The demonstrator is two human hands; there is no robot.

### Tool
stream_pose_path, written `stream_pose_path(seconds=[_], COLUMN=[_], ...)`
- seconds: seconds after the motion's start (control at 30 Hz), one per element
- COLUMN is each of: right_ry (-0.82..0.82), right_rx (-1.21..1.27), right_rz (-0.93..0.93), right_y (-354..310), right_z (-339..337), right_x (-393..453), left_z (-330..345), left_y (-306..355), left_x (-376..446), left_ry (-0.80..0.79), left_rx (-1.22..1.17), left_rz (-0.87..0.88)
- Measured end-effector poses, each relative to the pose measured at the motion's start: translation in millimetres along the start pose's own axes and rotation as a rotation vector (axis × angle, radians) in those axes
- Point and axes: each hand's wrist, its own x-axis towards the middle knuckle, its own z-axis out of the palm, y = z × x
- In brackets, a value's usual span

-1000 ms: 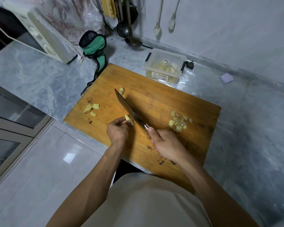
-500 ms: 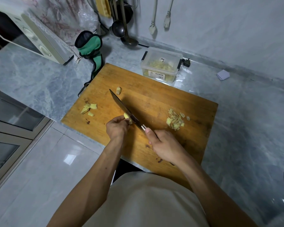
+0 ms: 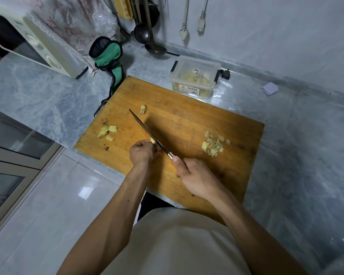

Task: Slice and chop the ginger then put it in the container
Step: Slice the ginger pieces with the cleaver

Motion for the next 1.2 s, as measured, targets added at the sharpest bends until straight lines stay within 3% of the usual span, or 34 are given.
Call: stream_pose_path(seconds=[1.2], right_ry=[-0.017], right_rx=[-0.04], right_rz=[0.011], right_y=[-6], right_z=[10], right_x=[-6], left_z=[3], left_y=[-1], left_x=[1], left_ry=[0.004], left_rx=[0.115], left_rz=[0.076])
